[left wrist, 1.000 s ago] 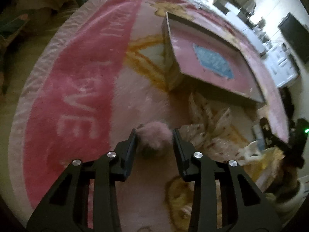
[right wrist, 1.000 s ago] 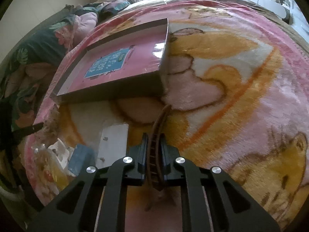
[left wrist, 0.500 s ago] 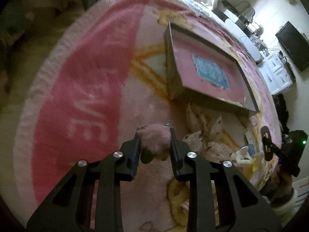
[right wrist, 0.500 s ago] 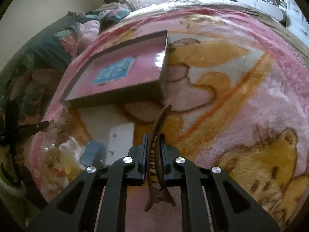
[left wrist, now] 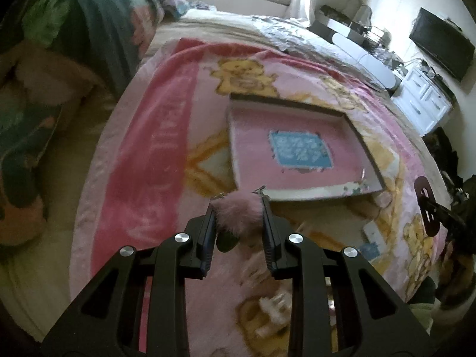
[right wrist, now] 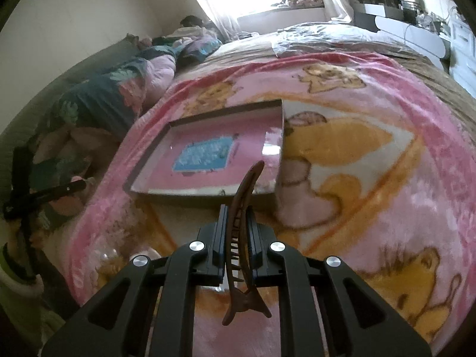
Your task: Organize jewelry
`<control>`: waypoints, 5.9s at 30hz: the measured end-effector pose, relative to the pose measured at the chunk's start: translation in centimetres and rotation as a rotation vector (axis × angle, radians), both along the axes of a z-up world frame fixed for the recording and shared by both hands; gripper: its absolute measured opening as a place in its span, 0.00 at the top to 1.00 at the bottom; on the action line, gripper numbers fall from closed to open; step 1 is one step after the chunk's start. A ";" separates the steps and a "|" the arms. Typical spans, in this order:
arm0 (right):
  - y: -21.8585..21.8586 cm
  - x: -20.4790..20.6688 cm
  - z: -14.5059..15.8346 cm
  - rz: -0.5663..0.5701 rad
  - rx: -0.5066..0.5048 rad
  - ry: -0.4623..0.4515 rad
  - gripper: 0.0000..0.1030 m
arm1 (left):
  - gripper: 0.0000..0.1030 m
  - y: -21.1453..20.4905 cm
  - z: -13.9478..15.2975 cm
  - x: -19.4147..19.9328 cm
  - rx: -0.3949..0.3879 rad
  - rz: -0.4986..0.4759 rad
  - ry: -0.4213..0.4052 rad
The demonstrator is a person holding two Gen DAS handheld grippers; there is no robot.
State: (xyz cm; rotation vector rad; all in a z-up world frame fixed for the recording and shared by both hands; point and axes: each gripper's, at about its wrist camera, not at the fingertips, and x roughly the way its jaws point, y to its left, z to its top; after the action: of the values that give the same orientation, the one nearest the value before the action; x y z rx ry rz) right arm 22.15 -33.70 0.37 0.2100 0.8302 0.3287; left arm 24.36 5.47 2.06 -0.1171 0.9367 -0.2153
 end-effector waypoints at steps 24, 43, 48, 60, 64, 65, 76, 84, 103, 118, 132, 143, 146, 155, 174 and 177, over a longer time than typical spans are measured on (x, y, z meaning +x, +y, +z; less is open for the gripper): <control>2.5 9.7 2.2 0.052 -0.033 -0.068 0.89 | 0.80 -10.2 -1.8 8.7 0.095 -0.062 -0.019; 3.9 13.2 -5.4 0.038 -0.055 0.093 0.89 | 0.66 -9.5 -6.5 10.8 0.116 -0.034 0.059; 3.5 12.5 -5.5 0.024 -0.061 0.088 0.86 | 0.55 -9.4 -6.6 10.5 0.120 -0.039 0.061; 2.0 8.4 -1.9 -0.017 -0.052 -0.013 0.42 | 0.17 -8.6 -3.4 7.5 0.096 -0.022 0.002; 1.6 6.8 0.1 -0.015 -0.054 -0.049 0.30 | 0.13 -8.4 -1.9 6.0 0.083 -0.017 -0.028; 1.5 6.4 0.5 -0.016 -0.060 -0.059 0.27 | 0.12 -8.3 -1.6 5.7 0.081 -0.014 -0.034; 0.4 1.8 5.3 -0.032 -0.030 -0.170 0.18 | 0.10 -7.5 1.9 1.8 0.065 0.017 -0.095; 0.0 -0.9 7.0 -0.042 -0.026 -0.206 0.15 | 0.10 -7.3 3.6 -0.9 0.065 0.027 -0.121; 0.0 -7.3 9.1 -0.019 -0.038 -0.259 0.14 | 0.10 -5.9 5.0 -8.0 0.081 0.053 -0.157; 2.9 -11.8 7.8 0.056 -0.066 -0.252 0.09 | 0.10 -4.9 3.0 -12.7 0.094 0.057 -0.128; 5.3 -13.8 4.3 0.107 -0.077 -0.176 0.08 | 0.10 -5.0 0.2 -14.9 0.100 0.041 -0.096; 6.0 -13.2 1.2 0.115 -0.099 -0.096 0.08 | 0.10 -5.0 -3.2 -14.3 0.103 0.026 -0.029; 6.4 -12.7 -0.1 0.121 -0.108 -0.061 0.07 | 0.10 -4.9 -4.0 -14.0 0.099 0.021 -0.010; 8.4 -11.0 -3.6 0.155 -0.116 0.024 0.08 | 0.10 -5.0 -5.0 -12.3 0.095 0.023 0.013; 10.2 -6.2 -8.6 0.118 -0.023 0.154 0.67 | 0.10 -5.3 -7.7 -4.2 0.068 0.015 0.107; 9.1 -6.4 -8.6 0.101 -0.008 0.146 0.68 | 0.10 -5.4 -8.5 -3.2 0.071 0.012 0.128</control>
State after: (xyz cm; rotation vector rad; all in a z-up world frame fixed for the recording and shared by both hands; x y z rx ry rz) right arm 15.71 -24.56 -8.18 0.1869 0.9882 0.4083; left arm 21.12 0.10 -6.48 -0.0713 1.0692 -0.1645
